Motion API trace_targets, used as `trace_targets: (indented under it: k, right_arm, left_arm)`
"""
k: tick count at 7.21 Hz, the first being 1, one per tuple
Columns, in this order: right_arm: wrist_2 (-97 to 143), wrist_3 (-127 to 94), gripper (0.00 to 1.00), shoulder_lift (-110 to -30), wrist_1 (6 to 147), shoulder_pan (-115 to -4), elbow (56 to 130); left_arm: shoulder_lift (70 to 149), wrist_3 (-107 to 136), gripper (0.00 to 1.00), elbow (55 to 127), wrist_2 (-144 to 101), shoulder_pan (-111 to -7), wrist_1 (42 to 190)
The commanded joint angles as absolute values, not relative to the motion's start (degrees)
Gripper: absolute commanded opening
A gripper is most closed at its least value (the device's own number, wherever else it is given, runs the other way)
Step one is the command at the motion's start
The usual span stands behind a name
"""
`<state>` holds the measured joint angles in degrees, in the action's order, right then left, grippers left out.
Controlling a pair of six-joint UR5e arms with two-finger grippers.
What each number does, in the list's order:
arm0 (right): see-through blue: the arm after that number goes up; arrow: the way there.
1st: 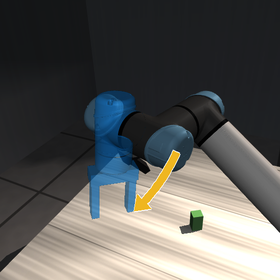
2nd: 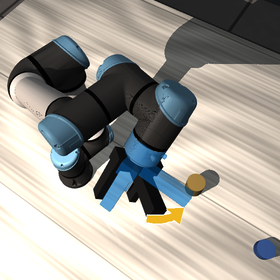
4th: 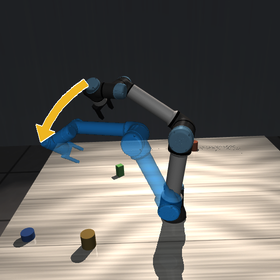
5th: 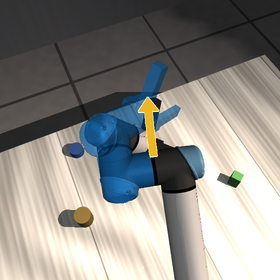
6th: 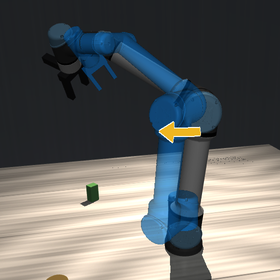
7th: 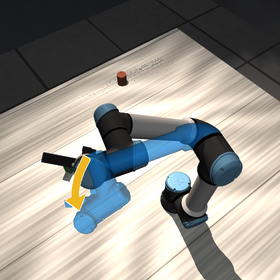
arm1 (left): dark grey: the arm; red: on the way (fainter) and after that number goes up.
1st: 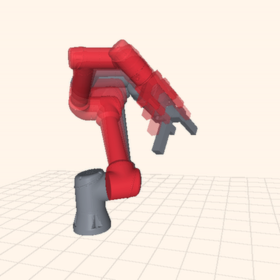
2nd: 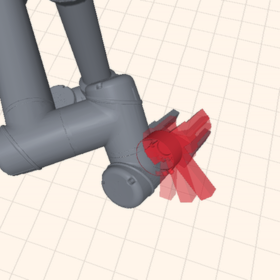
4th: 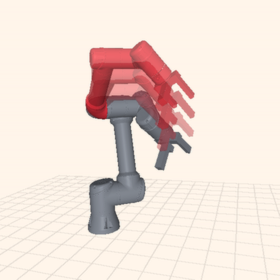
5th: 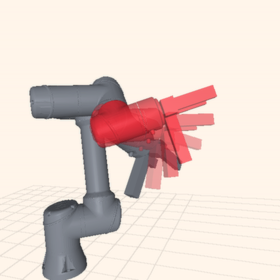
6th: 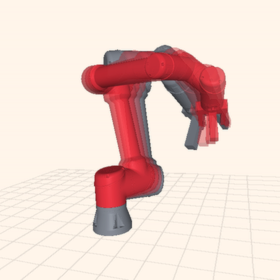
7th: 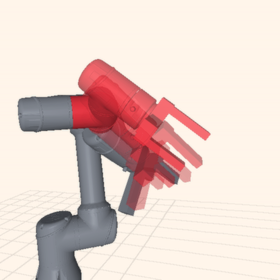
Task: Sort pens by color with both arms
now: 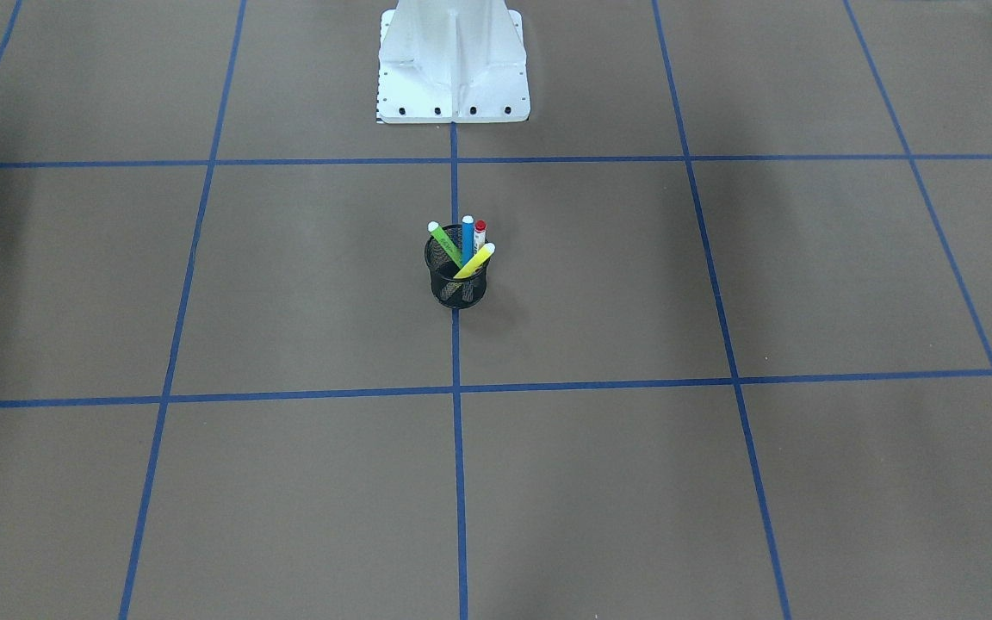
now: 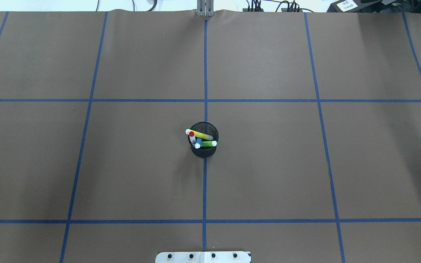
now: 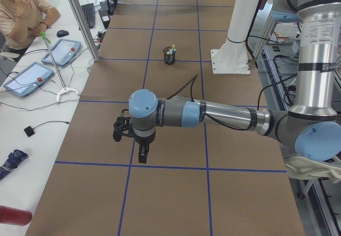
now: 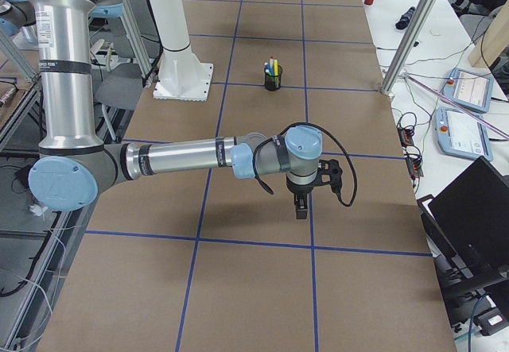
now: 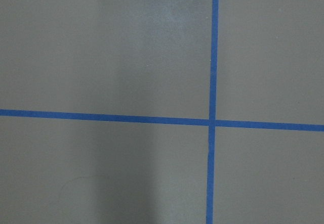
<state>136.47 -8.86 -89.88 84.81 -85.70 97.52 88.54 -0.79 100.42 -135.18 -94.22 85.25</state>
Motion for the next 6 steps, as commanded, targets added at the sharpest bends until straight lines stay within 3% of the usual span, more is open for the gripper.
trace_targets:
  k: [1,6]
  right_arm:
    - [138.0,-9.8,1.0,-90.1,82.9,-85.7,97.9]
    - [141.6,-13.4,1.0,-87.9,82.5,-82.8,100.7]
  left_arm:
    - [88.7,-0.2,1.0,101.0,-135.3,-94.2,84.6]
    - [88.9,-0.1,1.0,106.5,-135.4,-94.1,89.3]
